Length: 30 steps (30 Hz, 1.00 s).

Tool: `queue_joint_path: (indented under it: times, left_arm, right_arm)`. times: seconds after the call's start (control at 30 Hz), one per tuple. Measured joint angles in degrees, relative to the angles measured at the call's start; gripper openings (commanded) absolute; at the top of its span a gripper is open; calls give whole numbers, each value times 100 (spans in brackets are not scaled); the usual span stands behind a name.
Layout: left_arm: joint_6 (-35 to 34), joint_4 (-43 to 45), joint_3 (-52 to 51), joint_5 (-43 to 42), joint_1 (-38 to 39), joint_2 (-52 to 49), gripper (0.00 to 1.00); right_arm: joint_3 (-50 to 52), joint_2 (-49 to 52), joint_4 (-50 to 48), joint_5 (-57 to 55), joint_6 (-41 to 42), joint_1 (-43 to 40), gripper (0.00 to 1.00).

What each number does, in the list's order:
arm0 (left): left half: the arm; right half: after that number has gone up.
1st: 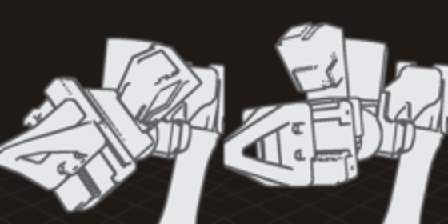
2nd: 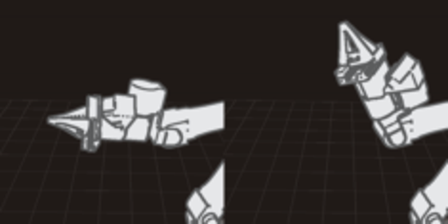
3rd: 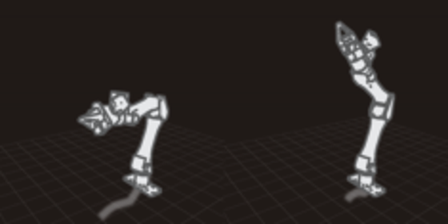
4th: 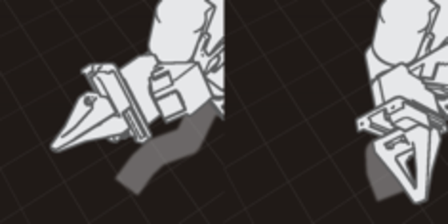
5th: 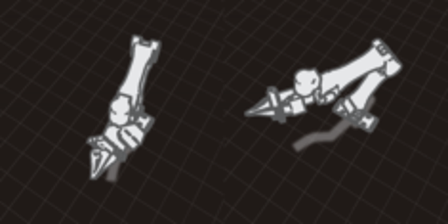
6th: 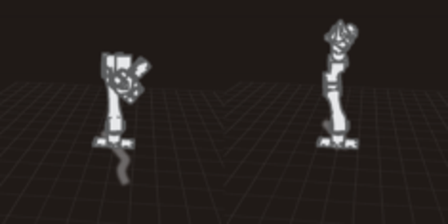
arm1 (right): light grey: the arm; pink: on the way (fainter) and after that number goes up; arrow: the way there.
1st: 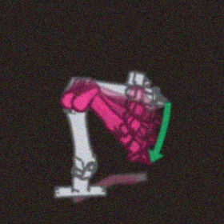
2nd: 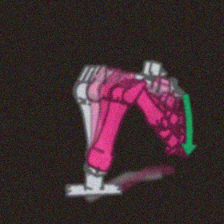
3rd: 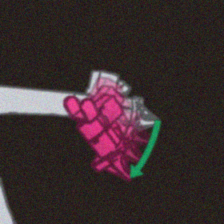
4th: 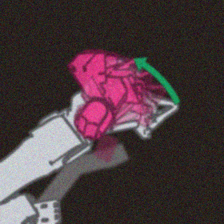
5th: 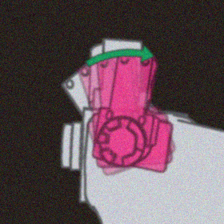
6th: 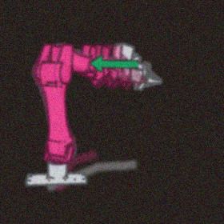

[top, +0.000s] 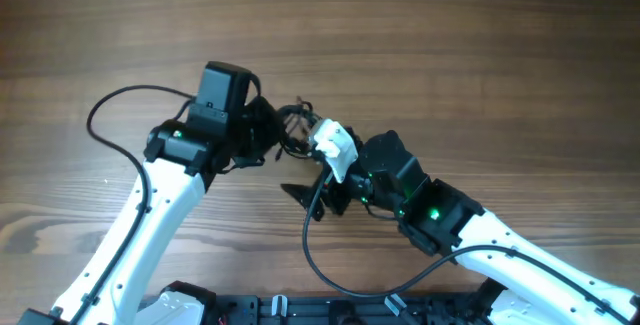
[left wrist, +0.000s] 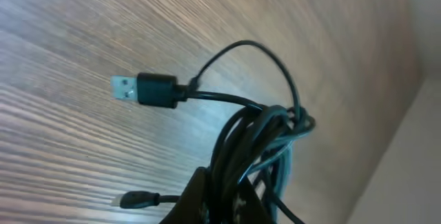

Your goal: Untangle cables

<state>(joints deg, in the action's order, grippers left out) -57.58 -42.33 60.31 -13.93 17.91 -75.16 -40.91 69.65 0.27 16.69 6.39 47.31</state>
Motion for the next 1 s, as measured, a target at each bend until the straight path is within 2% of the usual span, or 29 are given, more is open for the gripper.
queue_joint_path:
  times: [0.13,0.23,0.3,0.4,0.43,0.47,0.5,0.53,0.57,0.67,0.77,0.83,1.0]
  left_arm:
    - [-1191,76,0,59,-507,0,4]
    - [-1982,76,0,46,-527,0,4]
    - [-2680,70,0,-92,-525,0,4]
    - [-3176,76,2,-343,-522,0,4]
    - [-3265,57,2,-422,-522,0,4]
    - [-3353,46,2,-529,-522,0,4]
    - [-3394,22,2,-588,-516,0,4]
    - [-3436,-15,2,-638,-496,0,4]
    - [-3469,-17,2,-682,-468,0,4]
    - [-3401,-50,2,-785,-426,0,4]
    - [-3071,-48,2,-846,-531,0,4]
    - [-2754,24,2,-894,-824,0,4]
    - [-1886,315,2,-1386,-1587,0,4]
  right_arm:
    - [4,-17,636,293,1180,0,100]
    - [4,33,695,61,1886,0,100]
    - [13,354,271,-162,2170,0,96]
    - [33,896,-723,-264,2092,0,84]
    - [39,1064,-1038,-282,2026,0,72]
    - [39,1316,-1528,-345,1875,0,54]
    - [50,1445,-1818,-385,1821,0,42]
    - [48,1639,-2260,-446,1735,0,14]
    - [48,1733,-2420,-520,1711,0,4]
    - [44,1941,-2251,-883,1637,0,4]
    - [-13,1956,-1213,-1185,1626,-35,4]
    - [-2,1873,-251,-1241,1646,-111,4]
    - [13,1512,258,-1290,1738,-494,4]
